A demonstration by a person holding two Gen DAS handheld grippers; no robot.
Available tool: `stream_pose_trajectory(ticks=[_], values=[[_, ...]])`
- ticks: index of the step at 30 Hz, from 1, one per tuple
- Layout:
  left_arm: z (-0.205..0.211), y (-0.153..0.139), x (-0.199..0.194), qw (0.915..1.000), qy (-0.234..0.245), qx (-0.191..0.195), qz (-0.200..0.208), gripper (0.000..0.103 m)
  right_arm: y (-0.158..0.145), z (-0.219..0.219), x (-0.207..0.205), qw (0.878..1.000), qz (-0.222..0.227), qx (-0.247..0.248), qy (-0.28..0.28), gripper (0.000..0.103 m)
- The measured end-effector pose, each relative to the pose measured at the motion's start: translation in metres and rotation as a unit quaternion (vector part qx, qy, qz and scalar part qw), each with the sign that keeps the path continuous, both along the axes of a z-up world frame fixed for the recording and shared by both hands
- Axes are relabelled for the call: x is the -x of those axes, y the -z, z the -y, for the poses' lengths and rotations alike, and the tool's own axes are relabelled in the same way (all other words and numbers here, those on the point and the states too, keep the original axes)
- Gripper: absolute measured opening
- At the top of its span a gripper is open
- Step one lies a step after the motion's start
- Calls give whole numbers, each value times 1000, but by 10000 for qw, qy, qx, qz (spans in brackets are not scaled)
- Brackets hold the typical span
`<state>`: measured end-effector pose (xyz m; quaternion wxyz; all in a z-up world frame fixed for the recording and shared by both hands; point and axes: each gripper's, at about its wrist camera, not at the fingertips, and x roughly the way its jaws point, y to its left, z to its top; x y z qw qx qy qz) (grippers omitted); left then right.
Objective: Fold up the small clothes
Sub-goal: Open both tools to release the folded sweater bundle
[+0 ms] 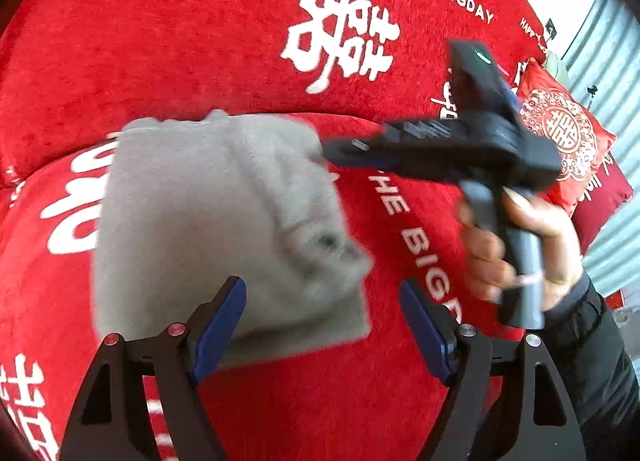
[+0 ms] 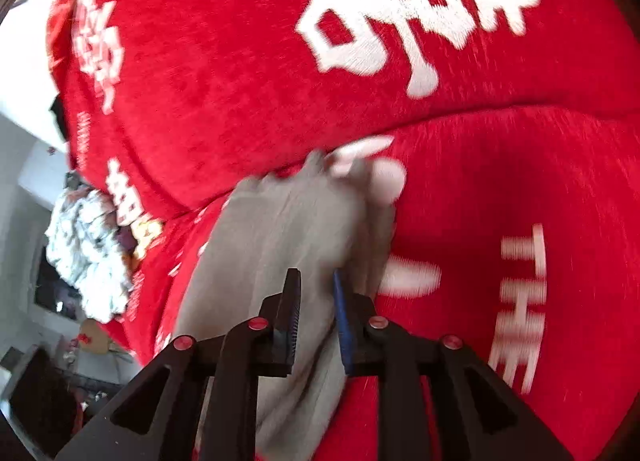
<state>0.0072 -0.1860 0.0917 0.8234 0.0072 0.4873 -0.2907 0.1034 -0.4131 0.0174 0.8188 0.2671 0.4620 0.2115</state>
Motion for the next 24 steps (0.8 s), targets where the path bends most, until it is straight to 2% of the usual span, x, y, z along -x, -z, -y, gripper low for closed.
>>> stream_pose_trajectory(ticks=[5,6,7,8,10,14,16,17,18,19,20,22,24], values=[[-44,2,10,9979,-437,-366,293,80,0,-14,60,9981,90,-540,-292,22],[-54,5,9,9968,-590,-448,284,80,1,-18,67,9975,74,-639,-306,26],[-62,8,8,9958,-711,-506,276,80,1,-23,73,9972,59,-686,-304,37],[-69,10,7,9947,-829,-551,265,80,0,-28,80,9975,75,-648,-275,50],[-82,16,4,9933,-989,-574,188,80,-6,-34,92,9980,231,-563,-189,59],[-92,29,-5,9918,-1135,-580,45,80,-30,-52,104,9975,694,-92,77,60],[-90,36,-12,9907,-1196,-656,-7,80,-34,-66,100,9967,766,247,66,59],[-90,40,-15,9900,-1229,-685,-35,80,-31,-73,96,9961,728,487,44,56],[-91,44,-17,9893,-1261,-733,-90,80,-25,-83,90,9923,647,1056,72,46],[-94,48,-18,9881,-1313,-779,-161,80,-18,-86,87,9876,528,1470,137,16],[-99,51,-19,9875,-1355,-775,-242,80,-7,-83,84,9861,251,1621,255,16],[-113,57,-17,9877,-1372,-648,-370,80,10,-65,88,9915,-71,1194,517,16],[-123,59,-15,9877,-1381,-599,-412,80,14,-59,97,9908,-50,1216,595,17]])
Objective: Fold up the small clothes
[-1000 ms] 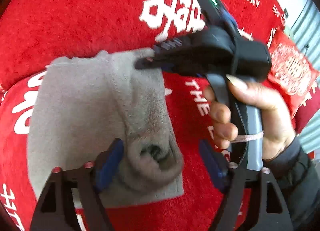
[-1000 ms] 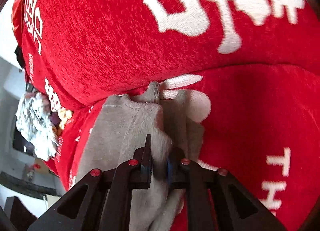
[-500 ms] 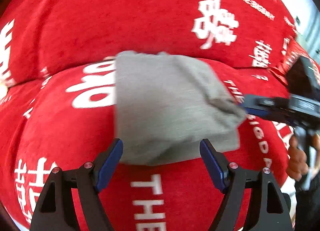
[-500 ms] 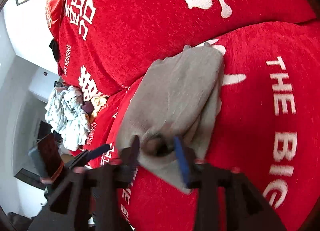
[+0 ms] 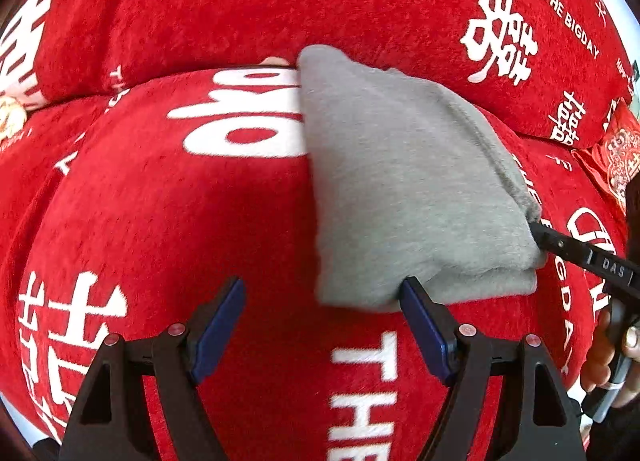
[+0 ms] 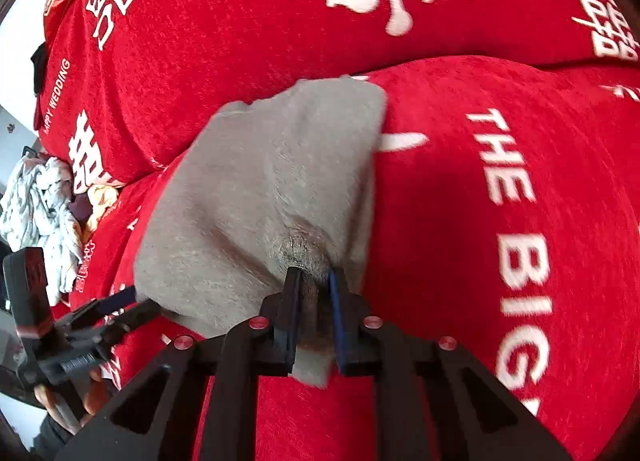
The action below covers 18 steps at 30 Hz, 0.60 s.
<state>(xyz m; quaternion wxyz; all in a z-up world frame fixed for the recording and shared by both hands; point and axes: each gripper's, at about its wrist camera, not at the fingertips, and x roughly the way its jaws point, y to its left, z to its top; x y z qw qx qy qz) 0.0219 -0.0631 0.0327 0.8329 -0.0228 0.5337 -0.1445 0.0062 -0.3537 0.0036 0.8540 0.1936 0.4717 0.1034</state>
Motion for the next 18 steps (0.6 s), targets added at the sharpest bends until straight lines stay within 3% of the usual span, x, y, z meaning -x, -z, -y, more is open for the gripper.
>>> stream_pose_trajectory(ticks=[6,9,10,11,12,15,18], values=[[-6,-26,-1,9991,19,279,308,80,-24,-7,16,9993,260,244,89,27],[2,-39,-14,9979,-5,564,325,80,-49,-14,19,9965,785,225,163,31],[6,-42,-18,9974,14,640,343,80,-57,-19,19,9949,984,205,129,40],[12,-44,-23,9971,42,673,354,80,-62,-25,17,9937,1116,125,46,57],[21,-42,-28,9977,84,573,357,80,-64,-29,13,9931,1168,8,-39,63],[38,-23,-39,9994,-5,-173,303,80,-51,-34,-4,9945,968,-337,-210,66],[34,-12,-35,9995,10,-113,289,87,-21,-25,-15,9988,422,-231,28,58]])
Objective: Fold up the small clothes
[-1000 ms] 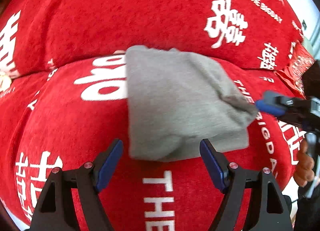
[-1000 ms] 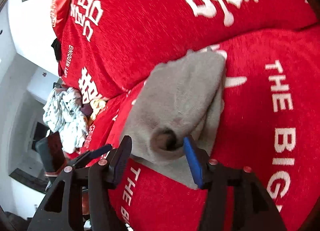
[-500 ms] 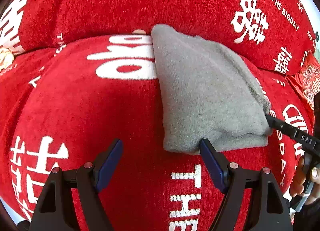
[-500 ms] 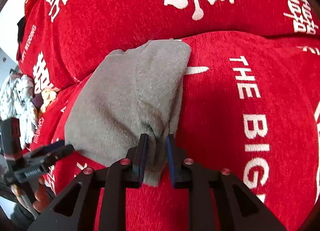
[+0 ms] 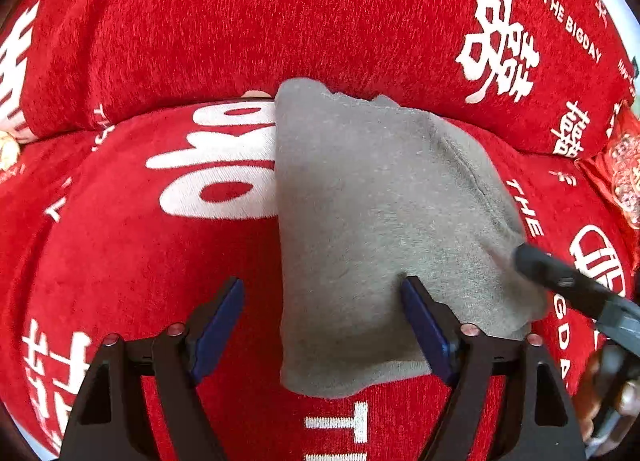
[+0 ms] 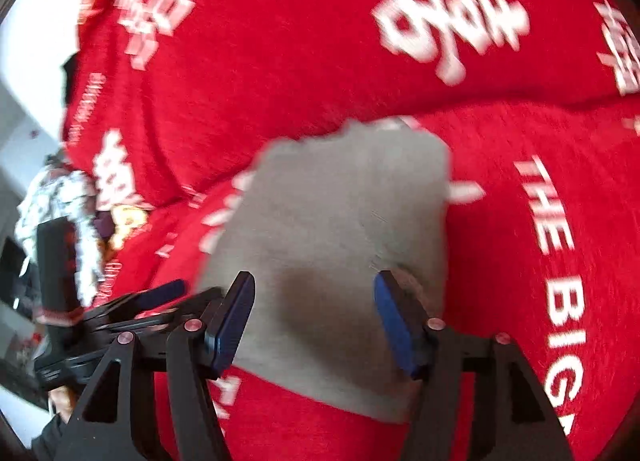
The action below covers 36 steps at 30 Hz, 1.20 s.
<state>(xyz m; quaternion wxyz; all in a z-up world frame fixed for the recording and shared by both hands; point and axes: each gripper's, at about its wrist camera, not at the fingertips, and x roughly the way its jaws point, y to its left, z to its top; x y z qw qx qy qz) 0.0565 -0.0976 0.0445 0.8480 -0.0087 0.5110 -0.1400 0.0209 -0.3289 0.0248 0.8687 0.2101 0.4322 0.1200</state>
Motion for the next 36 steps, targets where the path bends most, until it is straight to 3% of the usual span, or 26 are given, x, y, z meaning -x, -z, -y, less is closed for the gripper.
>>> stream_pose_trajectory(ticks=[1,6,7,8,9,12,16,19,23,25,30,33,36], values=[[-1,1,3,10000,11,-41,49,90,6,2,1,10000,-84,6,-5,51],[-2,-3,16,9993,257,-193,189,90,-4,7,18,9999,95,111,-56,52],[-2,-6,19,9991,288,-209,238,90,-9,6,21,9997,152,206,-37,58],[-3,-10,21,9988,330,-216,286,90,-14,6,24,9993,191,324,26,71],[-4,-12,23,9987,357,-203,307,90,-21,7,28,9981,251,530,193,74],[-3,-20,23,9983,427,-26,389,90,-36,4,32,9974,557,429,138,74],[-1,-15,17,9987,381,-68,328,90,-43,-15,28,9962,743,375,-262,74],[-7,-11,6,9991,378,175,95,90,-37,-16,16,9955,604,725,-42,75],[-17,-1,-22,9955,331,766,-459,90,-15,16,-1,9979,124,482,404,80],[-17,4,-37,9944,219,834,-619,90,-3,27,-12,9978,-115,483,428,80],[-4,26,-69,9855,366,1193,-1150,90,21,44,-41,9978,-460,-299,384,80],[8,41,-80,9814,424,1290,-1358,89,42,35,-64,9941,-735,-794,48,80],[15,39,-81,9838,428,1261,-1198,72,41,20,-74,9969,-538,-563,-76,73]])
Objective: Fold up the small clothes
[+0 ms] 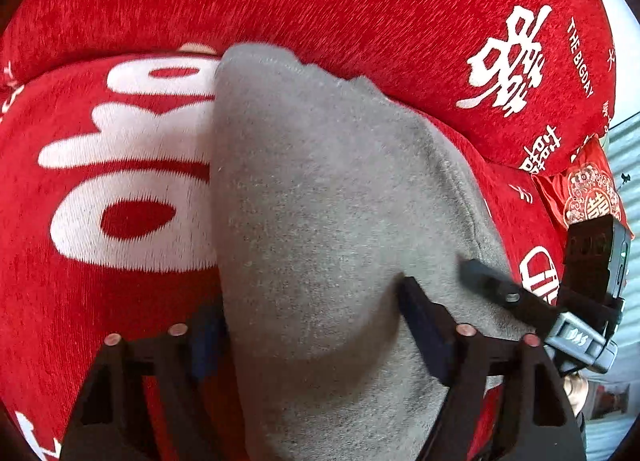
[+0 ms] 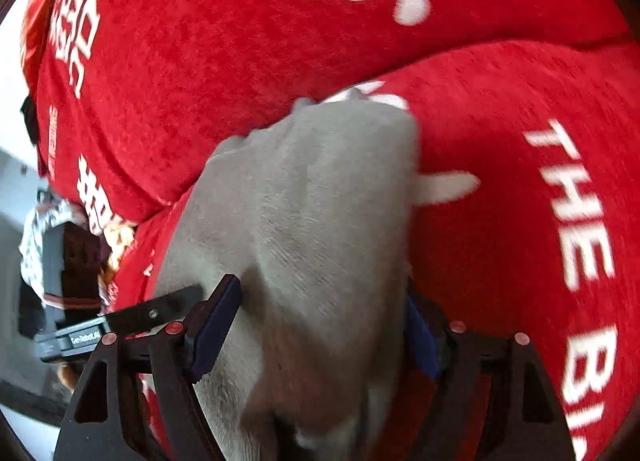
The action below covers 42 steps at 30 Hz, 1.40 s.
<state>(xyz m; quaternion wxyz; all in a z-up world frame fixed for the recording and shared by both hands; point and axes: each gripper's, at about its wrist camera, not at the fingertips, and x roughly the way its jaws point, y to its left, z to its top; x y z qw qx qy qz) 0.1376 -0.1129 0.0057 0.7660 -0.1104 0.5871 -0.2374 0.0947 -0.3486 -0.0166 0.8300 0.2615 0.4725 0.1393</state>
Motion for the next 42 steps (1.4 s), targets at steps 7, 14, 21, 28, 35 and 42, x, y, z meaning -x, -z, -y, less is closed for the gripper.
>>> stream_pose_trajectory(ticks=[7,14,21,28,35,42], values=[[3,-19,8,9987,126,-265,424,47,-18,-27,4,9977,330,537,-260,41],[4,-32,17,9967,196,-501,609,42,-32,-34,12,9951,423,863,-235,40],[-3,-42,27,9964,169,-484,673,41,-46,-42,21,9932,559,968,-327,39],[-10,-56,40,9950,170,-518,833,41,-60,-57,30,9908,706,1079,-406,39],[-22,-68,59,9935,160,-560,976,41,-74,-68,46,9883,839,1171,-495,39],[-35,-76,83,9923,90,-607,1075,41,-85,-84,66,9864,937,1238,-545,39]])
